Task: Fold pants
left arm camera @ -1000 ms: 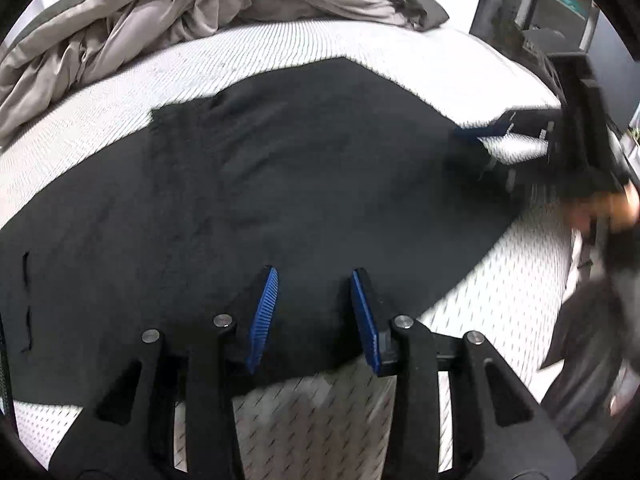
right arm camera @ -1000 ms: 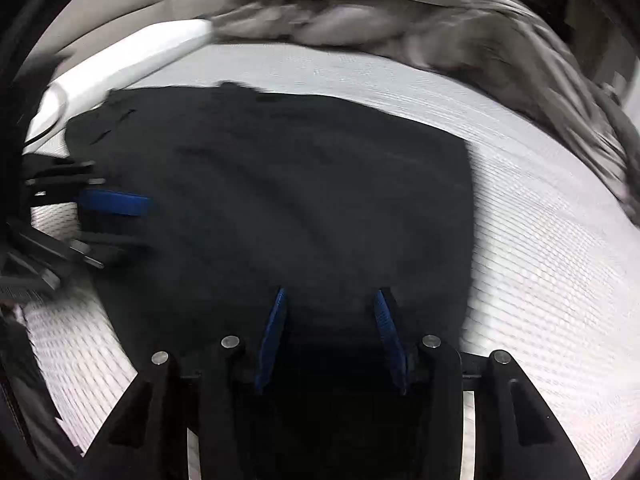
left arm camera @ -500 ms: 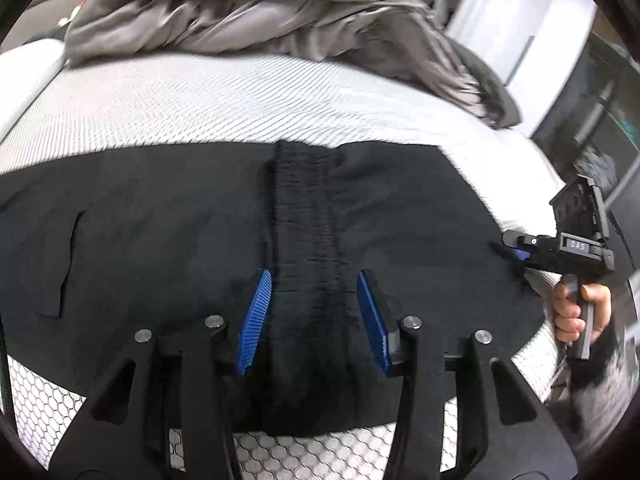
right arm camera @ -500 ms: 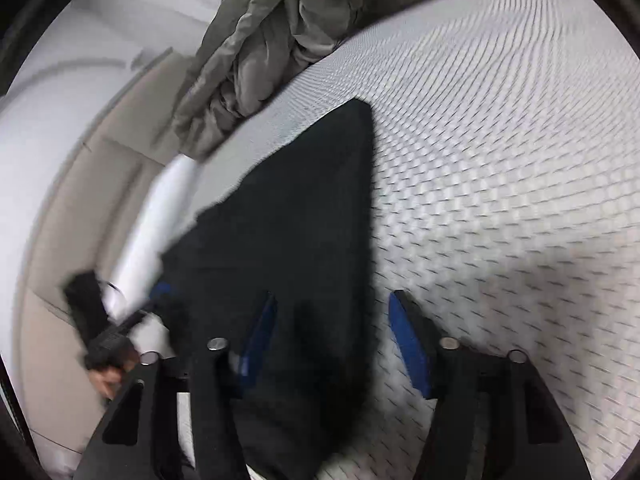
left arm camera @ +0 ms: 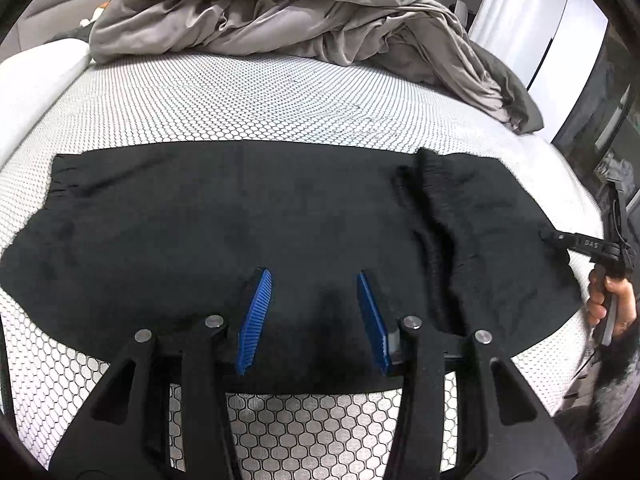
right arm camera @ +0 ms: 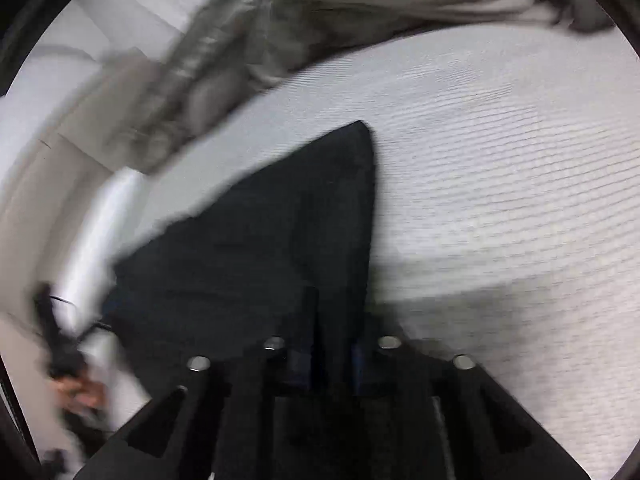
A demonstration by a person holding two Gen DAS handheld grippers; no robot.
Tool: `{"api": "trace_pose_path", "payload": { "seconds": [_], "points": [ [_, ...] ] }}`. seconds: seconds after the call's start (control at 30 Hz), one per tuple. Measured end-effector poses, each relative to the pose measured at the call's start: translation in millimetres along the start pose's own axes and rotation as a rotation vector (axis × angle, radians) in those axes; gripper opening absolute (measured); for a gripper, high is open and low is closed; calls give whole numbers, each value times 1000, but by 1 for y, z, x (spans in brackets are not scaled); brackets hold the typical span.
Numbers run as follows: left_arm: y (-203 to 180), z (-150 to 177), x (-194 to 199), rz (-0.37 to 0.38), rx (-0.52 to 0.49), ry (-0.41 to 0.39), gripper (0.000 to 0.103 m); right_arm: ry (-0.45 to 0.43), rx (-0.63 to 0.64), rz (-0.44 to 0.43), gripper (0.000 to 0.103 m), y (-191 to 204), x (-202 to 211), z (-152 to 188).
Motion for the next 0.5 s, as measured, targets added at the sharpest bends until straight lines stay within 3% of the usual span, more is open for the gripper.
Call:
{"api": "trace_pose_path", "payload": {
  "seconds": [0.1,0.2,0.3,0.37,0.43,0.5],
  "points": [
    [-15,-2,-2,-6,-31,-4,42,-31,-95,-11,42,-31,12,2],
    [-47,-4,-1,26,-98,-16,42,-129,-72,92,42,-34,42,-1],
    [-96,-1,-1,108,-180,-32,42,-199,49,80,42,8,63,3],
    [-143,6,-13,190,-250,-12,43,-177,139,47,42,46,56,14],
    [-173,19,-29,241,-302,45,43,-120,253,11,42,87,34,29],
    [-194,41,-54,241,-377,154,43,-65,356,47,42,104,12,49]
  ]
}}
Point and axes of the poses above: each gripper's, at about its wrist camera, not at the fingertips, and x roughly against the way its jaws point, y to its left, z to its underside, the point moved 10 cm from there along -x, roughly the way its jaws point, and after that the axes turned 4 degrees about z, right-handed, at the moved point
